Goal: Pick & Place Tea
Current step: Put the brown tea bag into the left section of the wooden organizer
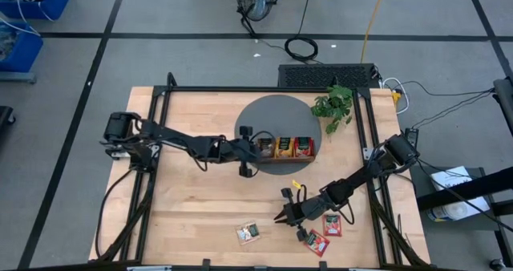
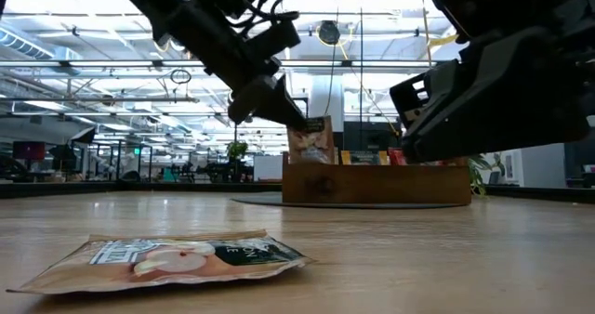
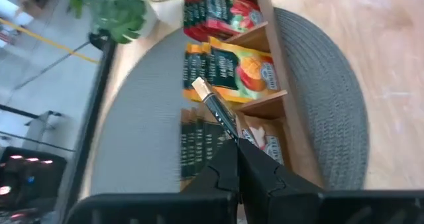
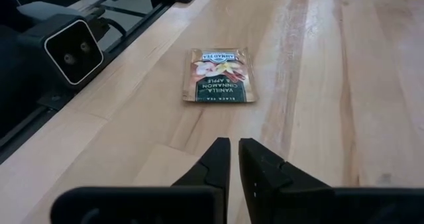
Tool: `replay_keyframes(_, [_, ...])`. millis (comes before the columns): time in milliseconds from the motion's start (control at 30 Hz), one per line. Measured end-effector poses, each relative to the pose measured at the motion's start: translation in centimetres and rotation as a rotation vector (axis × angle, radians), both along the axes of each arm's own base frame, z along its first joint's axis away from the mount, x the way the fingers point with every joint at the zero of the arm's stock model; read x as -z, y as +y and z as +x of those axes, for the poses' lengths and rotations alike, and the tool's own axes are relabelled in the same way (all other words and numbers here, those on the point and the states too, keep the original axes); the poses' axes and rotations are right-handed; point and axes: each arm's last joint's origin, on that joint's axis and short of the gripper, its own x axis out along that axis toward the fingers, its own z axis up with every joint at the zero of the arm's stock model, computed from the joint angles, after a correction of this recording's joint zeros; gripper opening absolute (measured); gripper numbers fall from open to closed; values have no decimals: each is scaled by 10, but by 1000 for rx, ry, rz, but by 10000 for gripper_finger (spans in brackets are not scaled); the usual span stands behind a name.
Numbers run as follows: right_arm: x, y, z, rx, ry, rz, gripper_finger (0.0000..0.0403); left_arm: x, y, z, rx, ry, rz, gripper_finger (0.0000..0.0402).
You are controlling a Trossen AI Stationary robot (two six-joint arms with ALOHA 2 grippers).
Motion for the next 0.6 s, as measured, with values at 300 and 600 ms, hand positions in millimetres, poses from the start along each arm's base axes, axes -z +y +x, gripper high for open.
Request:
replay_keyframes(300, [1, 0, 0, 0, 11, -7, 20, 13, 0, 5, 2, 15, -20, 16])
replay_keyframes(600, [1, 0, -1, 0, 16, -9, 20, 15, 5, 4, -28, 28, -41, 58])
